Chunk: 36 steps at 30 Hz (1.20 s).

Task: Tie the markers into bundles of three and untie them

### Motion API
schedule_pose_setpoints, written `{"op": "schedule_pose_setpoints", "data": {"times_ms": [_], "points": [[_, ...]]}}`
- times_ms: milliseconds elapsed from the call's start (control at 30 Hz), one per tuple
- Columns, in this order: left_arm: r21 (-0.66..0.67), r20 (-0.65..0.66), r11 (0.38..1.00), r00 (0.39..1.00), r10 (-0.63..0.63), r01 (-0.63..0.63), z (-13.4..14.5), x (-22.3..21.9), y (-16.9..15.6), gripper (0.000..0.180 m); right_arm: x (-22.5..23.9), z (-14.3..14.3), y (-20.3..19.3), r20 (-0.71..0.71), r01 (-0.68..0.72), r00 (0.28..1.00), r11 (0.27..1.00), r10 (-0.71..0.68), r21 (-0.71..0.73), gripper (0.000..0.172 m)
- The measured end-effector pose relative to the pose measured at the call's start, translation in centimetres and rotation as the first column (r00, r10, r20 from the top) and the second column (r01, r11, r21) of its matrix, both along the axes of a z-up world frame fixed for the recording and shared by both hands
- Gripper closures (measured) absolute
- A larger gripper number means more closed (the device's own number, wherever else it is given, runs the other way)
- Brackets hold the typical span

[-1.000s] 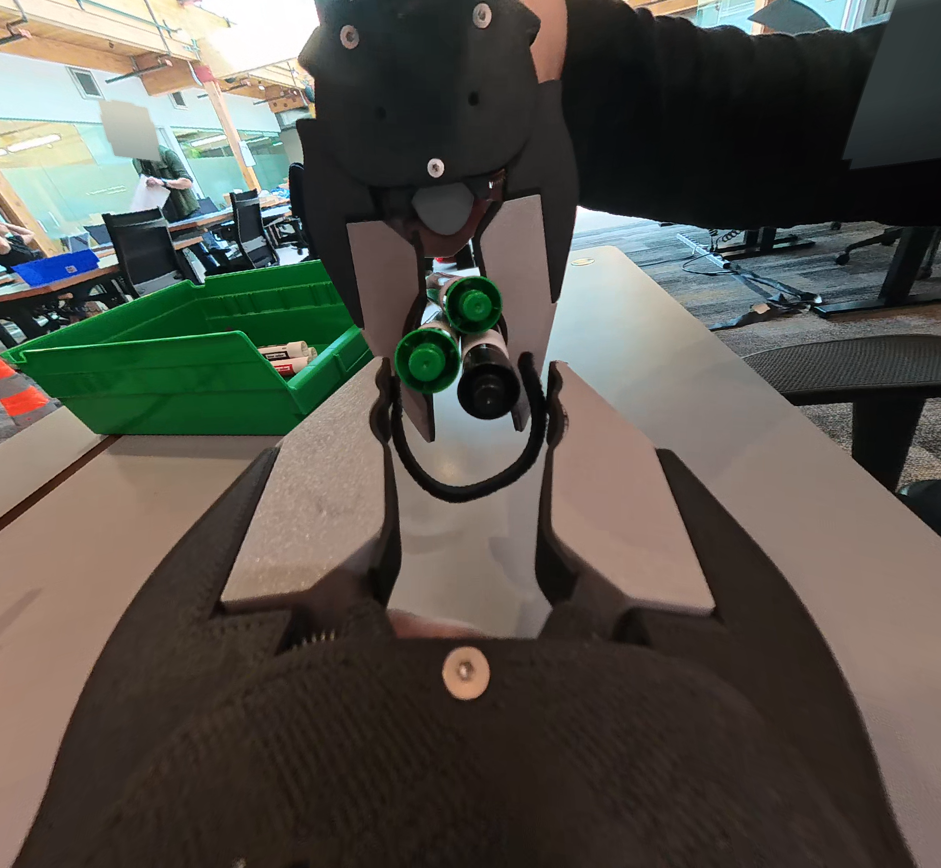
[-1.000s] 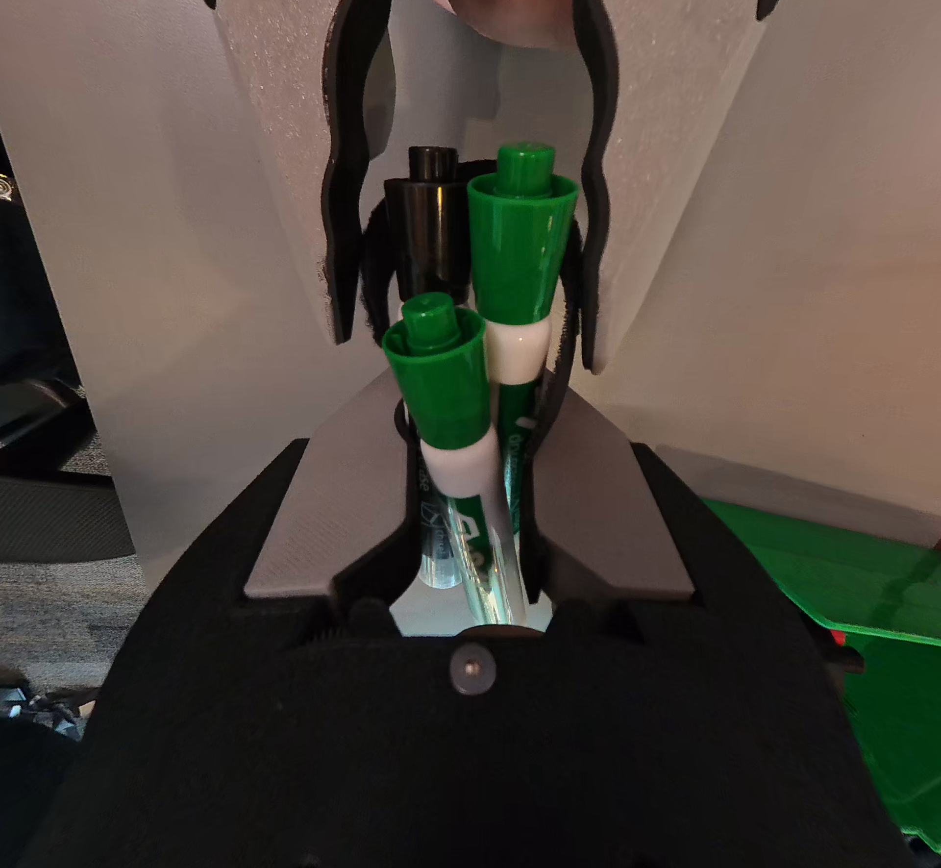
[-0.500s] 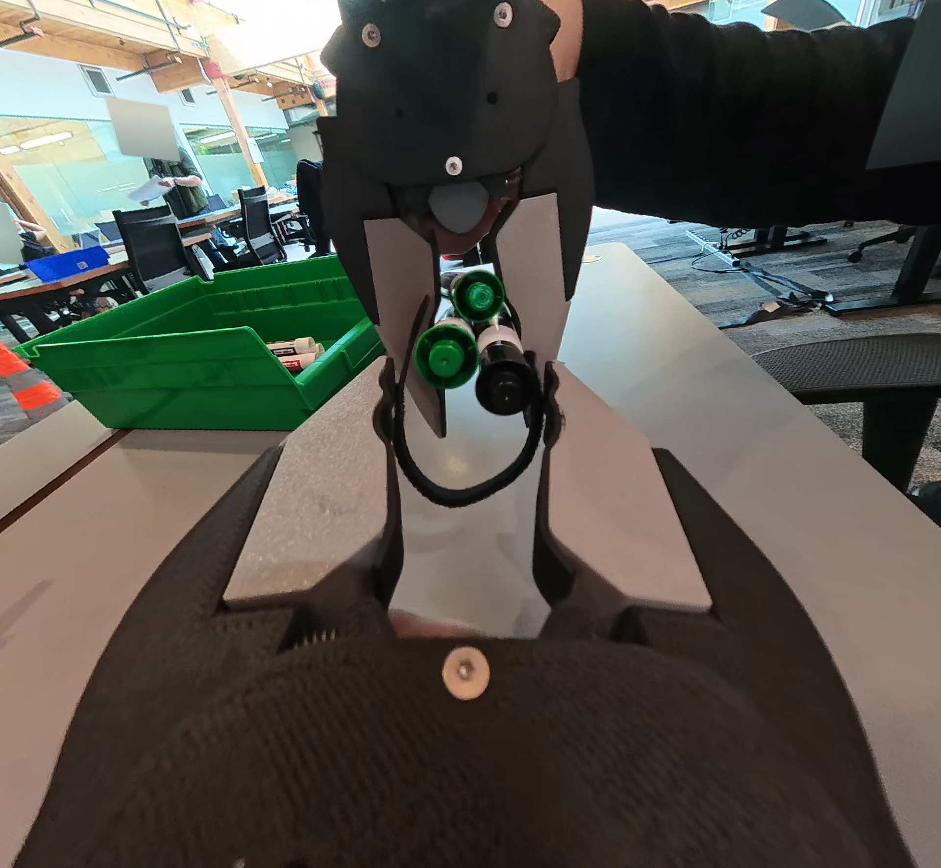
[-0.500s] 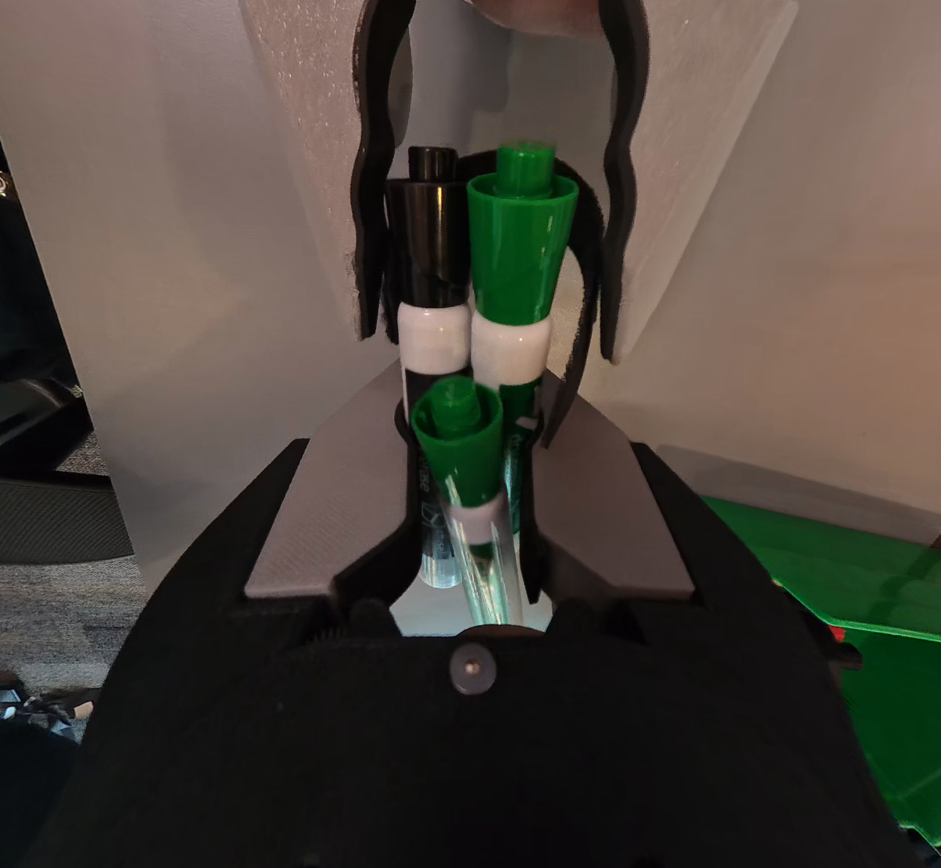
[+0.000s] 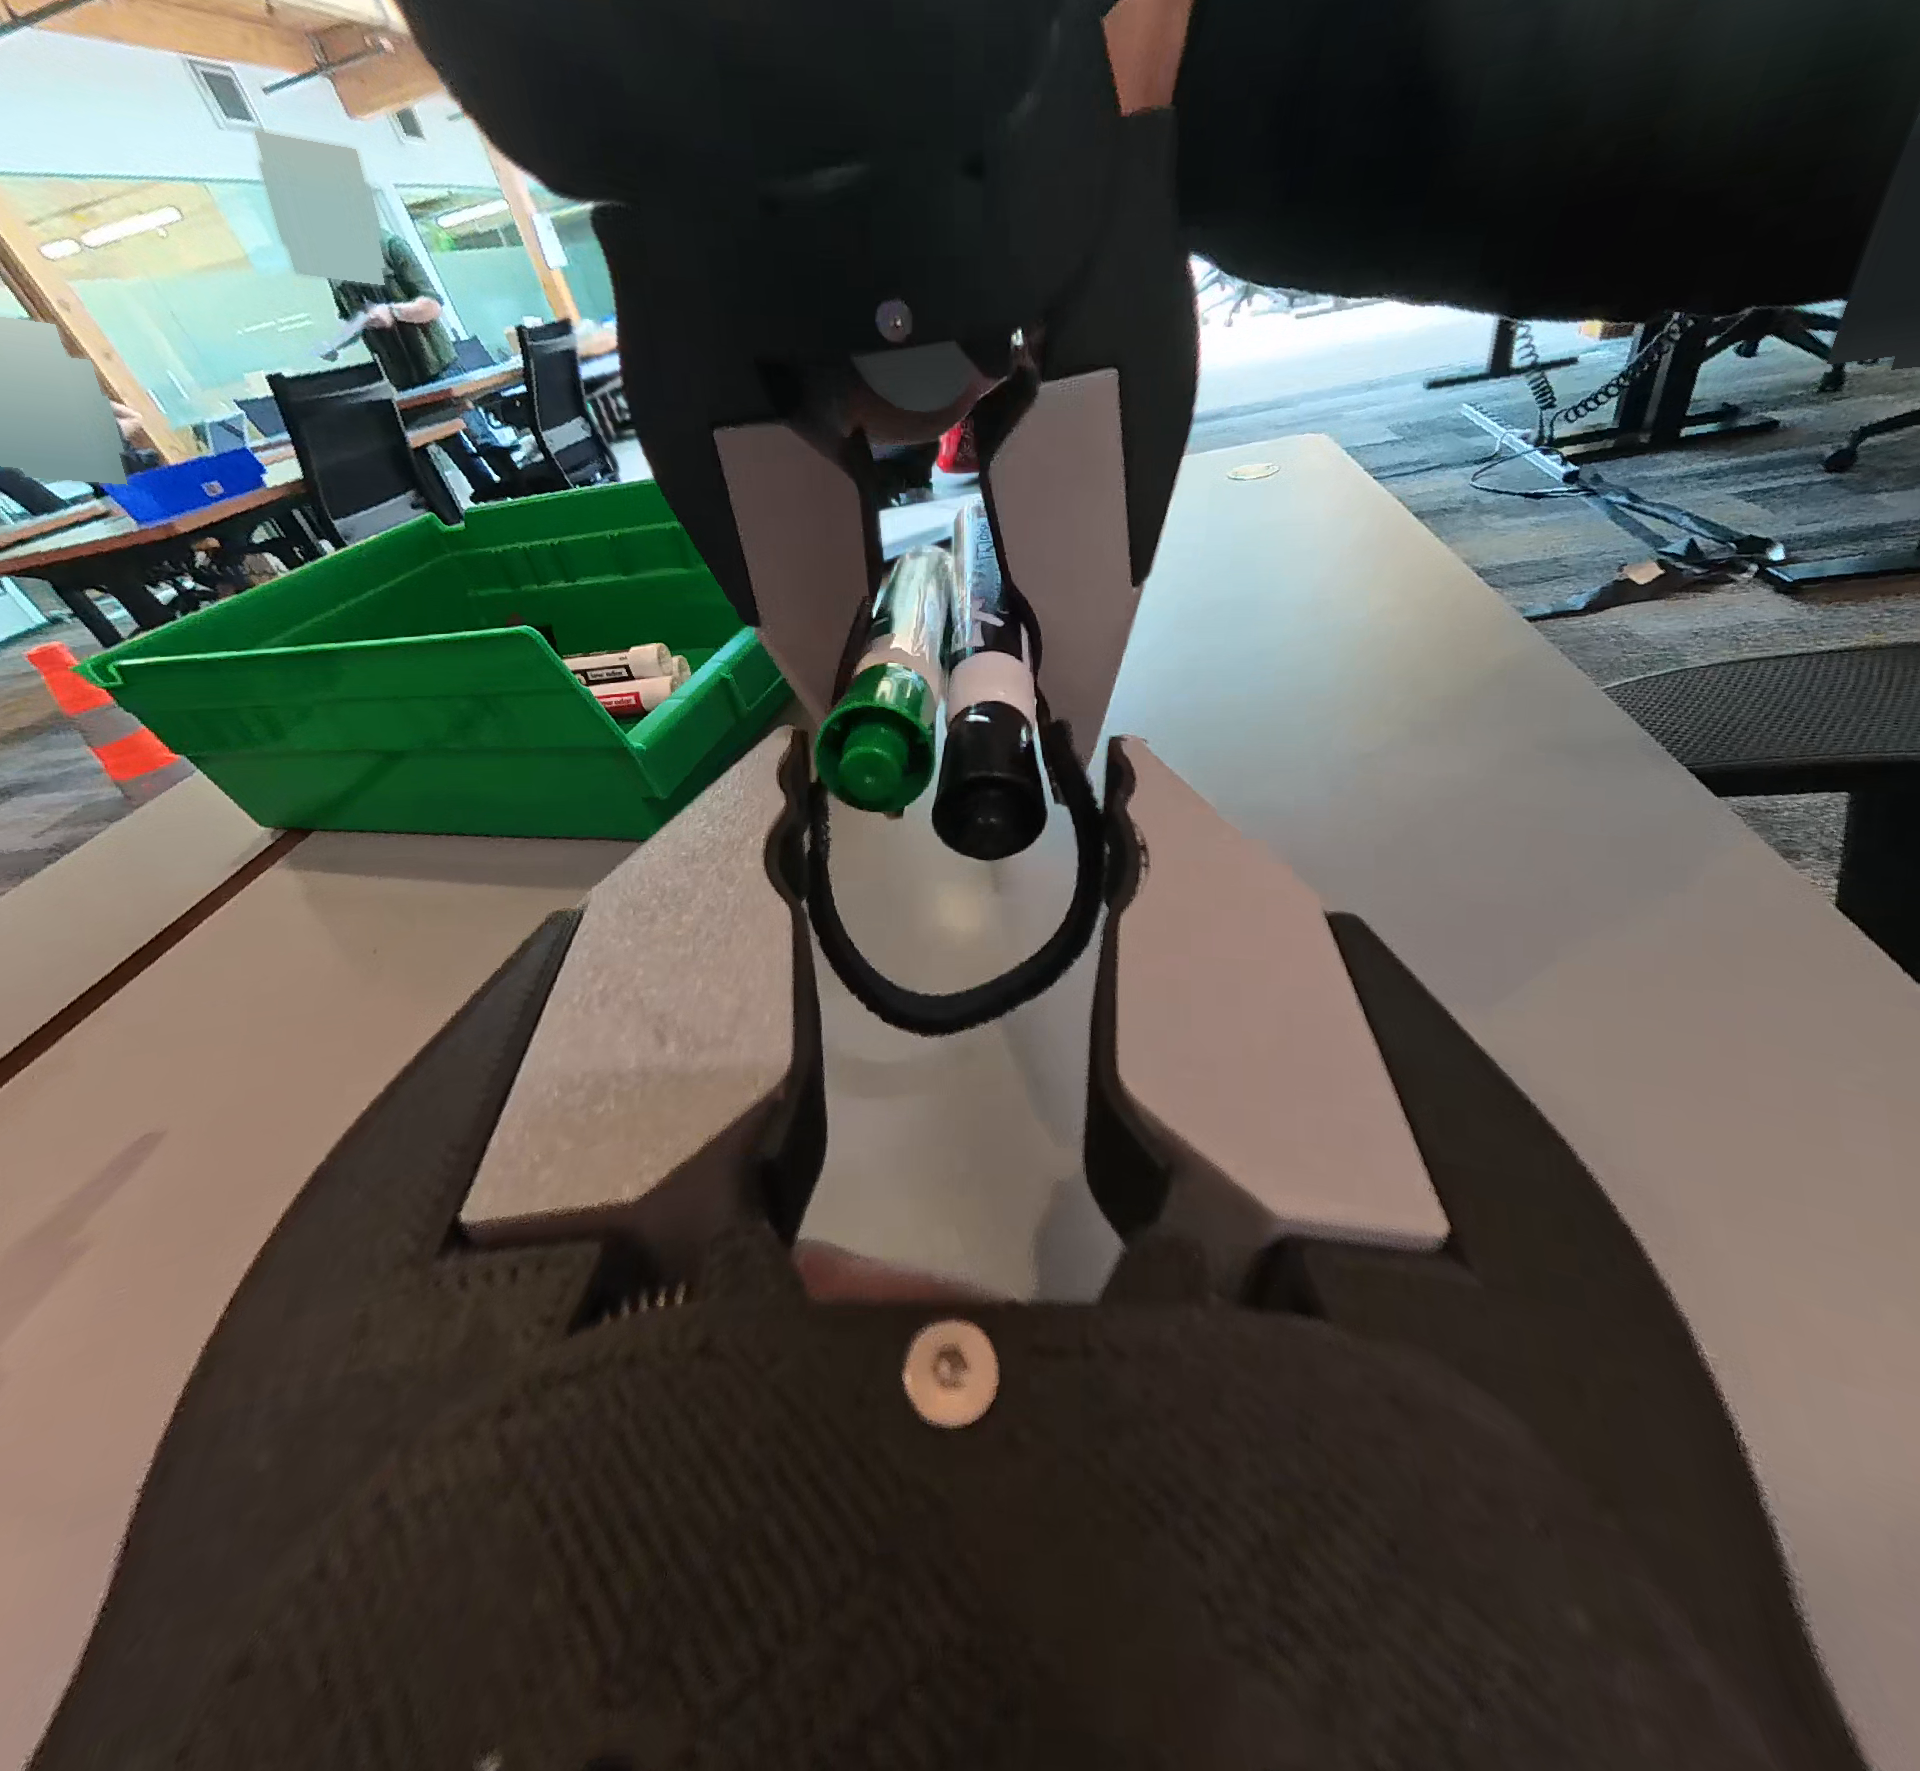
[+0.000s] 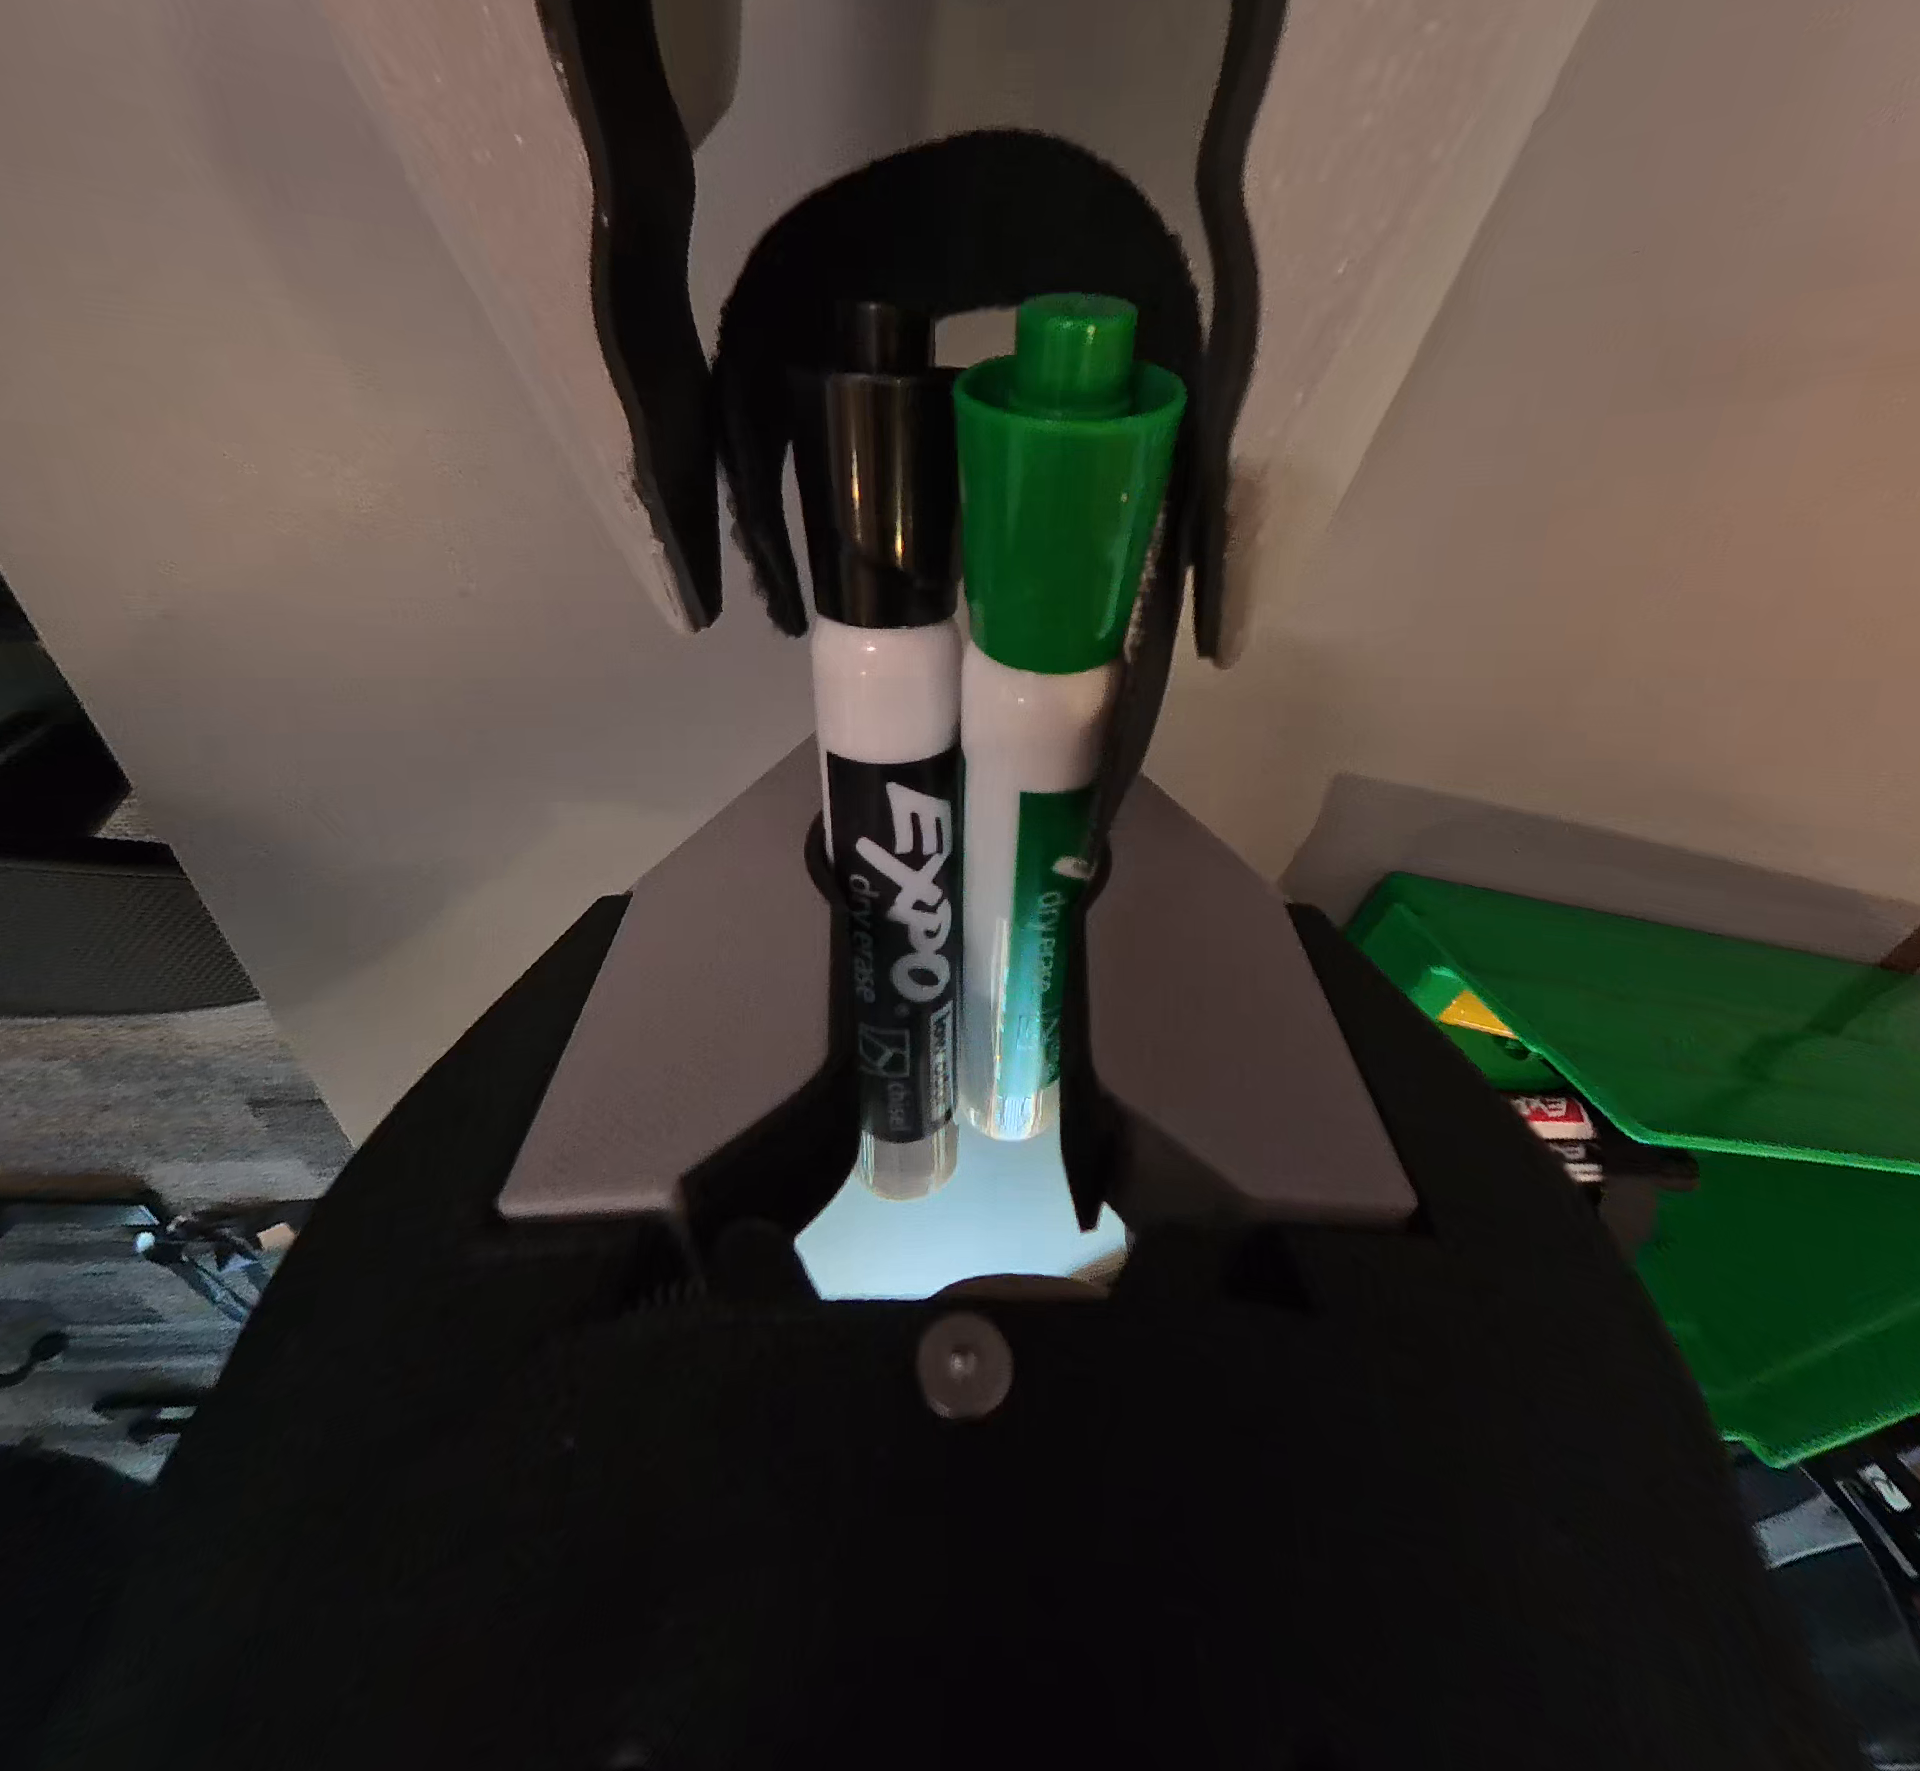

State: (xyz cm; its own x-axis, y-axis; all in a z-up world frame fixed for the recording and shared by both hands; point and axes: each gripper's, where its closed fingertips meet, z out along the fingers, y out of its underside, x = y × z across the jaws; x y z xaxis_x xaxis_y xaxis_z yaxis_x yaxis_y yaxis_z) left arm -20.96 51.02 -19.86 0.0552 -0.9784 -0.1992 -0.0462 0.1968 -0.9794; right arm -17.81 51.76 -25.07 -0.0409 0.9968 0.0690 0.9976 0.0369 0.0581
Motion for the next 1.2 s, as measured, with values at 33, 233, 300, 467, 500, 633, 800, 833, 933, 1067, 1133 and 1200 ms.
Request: {"op": "schedule_pose_setpoints", "data": {"times_ms": [33,233,300,467,500,633,800,833,933,1067,1133,1200], "points": [[0.005,0.009,1.0,1.0,-0.003,0.003,0.1,0.0,-0.1,0.127,-0.3,0.1,-0.1,-0.009,-0.004,1.0,1.0,0.004,-0.003,0.135],[0.019,0.049,1.0,0.999,-0.019,0.018,0.6,-0.4,-0.5,0.128,-1.9,0.2,-0.4,-0.084,-0.029,0.996,1.0,0.029,-0.007,0.135],[0.017,0.052,1.0,0.998,-0.019,0.018,0.7,-0.4,-0.5,0.128,-2.0,0.1,-0.4,-0.09,-0.033,0.995,0.999,0.033,-0.005,0.135],[0.017,0.047,1.0,0.999,-0.018,0.018,0.6,-0.3,-0.5,0.127,-1.9,0.3,-0.5,-0.094,-0.035,0.995,0.999,0.035,-0.004,0.135],[0.016,0.047,1.0,0.999,-0.018,0.017,0.6,-0.3,-0.4,0.128,-1.9,0.3,-0.6,-0.095,-0.037,0.995,0.999,0.036,-0.004,0.134],[0.012,0.012,1.0,1.0,-0.014,0.013,0.2,-0.3,-0.3,0.125,-1.3,0.1,-0.7,-0.095,-0.029,0.995,1.0,0.028,-0.008,0.134],[-0.004,-0.036,1.0,0.999,0.005,-0.005,-0.4,-0.4,0.3,0.118,-0.2,-0.4,-0.9,-0.09,-0.01,0.996,1.0,0.008,-0.018,0.134],[-0.011,-0.051,1.0,0.999,0.005,-0.006,-0.6,-0.4,0.4,0.118,0.1,-0.5,-0.9,-0.085,-0.007,0.996,1.0,0.005,-0.02,0.134],[-0.026,-0.118,0.999,0.993,0.03,-0.033,-1.5,-0.3,0.9,0.118,1.0,-0.8,-1.0,-0.082,0.008,0.997,1.0,-0.01,-0.024,0.135],[-0.051,-0.225,0.996,0.973,0.057,-0.07,-3.1,0.1,1.6,0.12,2.9,-1.2,-1.3,-0.076,0.041,0.996,0.999,-0.043,-0.03,0.134],[-0.057,-0.289,0.996,0.956,0.053,-0.073,-4.0,0.4,1.5,0.116,4.1,-1.4,-1.4,-0.07,0.066,0.995,0.997,-0.068,-0.034,0.135],[-0.056,-0.366,0.994,0.928,0.067,-0.094,-5.2,0.7,1.8,0.11,5.6,-1.6,-1.5,-0.064,0.094,0.993,0.995,-0.097,-0.037,0.135]]}}
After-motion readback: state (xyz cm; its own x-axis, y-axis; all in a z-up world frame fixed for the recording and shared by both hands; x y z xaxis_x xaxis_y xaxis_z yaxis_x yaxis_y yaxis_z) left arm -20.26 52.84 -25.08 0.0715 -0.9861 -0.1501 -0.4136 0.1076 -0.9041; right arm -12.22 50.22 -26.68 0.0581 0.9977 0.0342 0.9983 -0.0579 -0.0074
